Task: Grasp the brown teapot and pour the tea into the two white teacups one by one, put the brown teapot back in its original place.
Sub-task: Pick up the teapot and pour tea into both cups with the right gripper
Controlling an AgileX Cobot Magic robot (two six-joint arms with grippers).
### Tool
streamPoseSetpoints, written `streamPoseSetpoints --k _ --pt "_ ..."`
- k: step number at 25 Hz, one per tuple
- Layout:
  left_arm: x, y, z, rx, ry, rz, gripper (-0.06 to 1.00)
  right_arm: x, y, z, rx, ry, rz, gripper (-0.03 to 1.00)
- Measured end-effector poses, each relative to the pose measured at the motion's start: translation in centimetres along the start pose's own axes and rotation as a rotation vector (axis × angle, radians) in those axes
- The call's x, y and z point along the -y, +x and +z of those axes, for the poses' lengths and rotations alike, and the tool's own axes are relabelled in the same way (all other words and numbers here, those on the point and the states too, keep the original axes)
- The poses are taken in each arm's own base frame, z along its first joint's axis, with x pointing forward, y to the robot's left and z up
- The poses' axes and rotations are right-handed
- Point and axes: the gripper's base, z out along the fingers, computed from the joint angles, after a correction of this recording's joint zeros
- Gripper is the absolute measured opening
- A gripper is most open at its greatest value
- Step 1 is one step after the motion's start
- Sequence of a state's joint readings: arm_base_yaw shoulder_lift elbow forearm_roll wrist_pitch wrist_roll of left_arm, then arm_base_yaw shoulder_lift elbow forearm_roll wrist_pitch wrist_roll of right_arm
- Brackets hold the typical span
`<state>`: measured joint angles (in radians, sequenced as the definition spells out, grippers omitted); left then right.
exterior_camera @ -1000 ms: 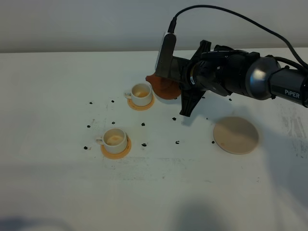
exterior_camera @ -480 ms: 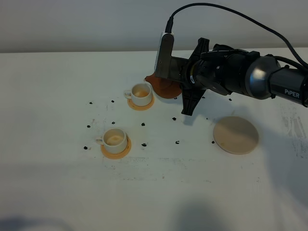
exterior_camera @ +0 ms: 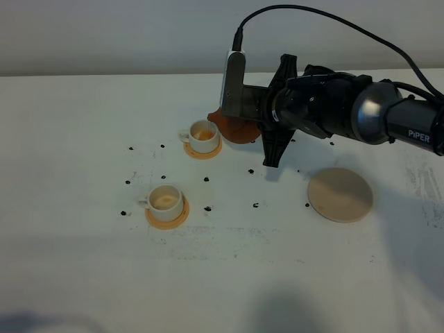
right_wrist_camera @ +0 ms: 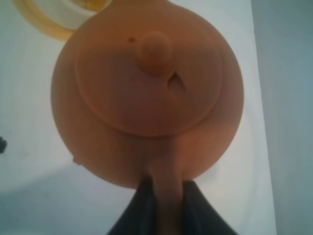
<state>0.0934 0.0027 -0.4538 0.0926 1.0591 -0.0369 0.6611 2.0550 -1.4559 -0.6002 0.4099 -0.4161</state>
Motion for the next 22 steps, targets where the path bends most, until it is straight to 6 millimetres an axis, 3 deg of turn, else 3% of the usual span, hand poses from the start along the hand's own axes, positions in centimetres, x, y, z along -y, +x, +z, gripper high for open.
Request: streamPoseSetpoints --k 22 --pt "0.0 0.0 0.0 0.0 0.0 0.0 0.57 0.2 -0.23 -0.1 -0.013 0.046 -0.131 0.09"
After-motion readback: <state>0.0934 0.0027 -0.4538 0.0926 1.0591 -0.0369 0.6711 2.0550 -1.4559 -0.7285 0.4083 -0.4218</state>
